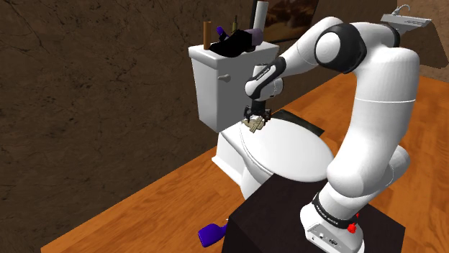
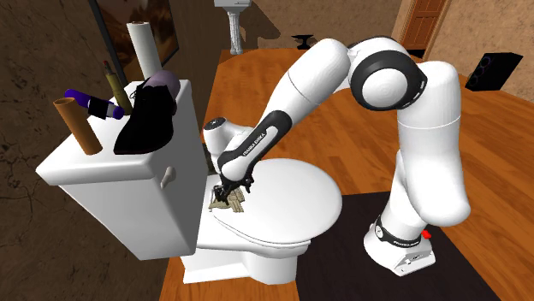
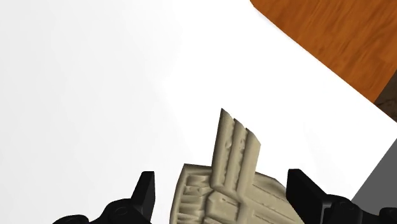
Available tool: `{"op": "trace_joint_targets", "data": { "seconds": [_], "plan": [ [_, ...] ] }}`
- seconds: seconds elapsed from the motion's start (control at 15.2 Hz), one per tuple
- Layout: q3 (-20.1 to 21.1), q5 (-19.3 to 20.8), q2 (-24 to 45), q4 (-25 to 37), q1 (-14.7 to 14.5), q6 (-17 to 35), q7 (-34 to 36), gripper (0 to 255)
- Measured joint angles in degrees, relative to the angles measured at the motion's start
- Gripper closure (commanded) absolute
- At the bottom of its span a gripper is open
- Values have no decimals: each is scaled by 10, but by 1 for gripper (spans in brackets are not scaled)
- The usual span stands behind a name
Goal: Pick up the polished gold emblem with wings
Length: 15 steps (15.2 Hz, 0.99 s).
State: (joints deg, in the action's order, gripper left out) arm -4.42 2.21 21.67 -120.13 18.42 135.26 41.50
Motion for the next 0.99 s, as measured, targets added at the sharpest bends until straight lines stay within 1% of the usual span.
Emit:
{"op": "trace_joint_targets", "data": {
  "seconds": [0.4,0.46,0.99],
  "plan": [
    [0,-2,36,0,2,36,2,0],
    [0,-2,40,2,2,38,2,255],
    [1,-2,42,4,2,37,2,255]
  ]
}}
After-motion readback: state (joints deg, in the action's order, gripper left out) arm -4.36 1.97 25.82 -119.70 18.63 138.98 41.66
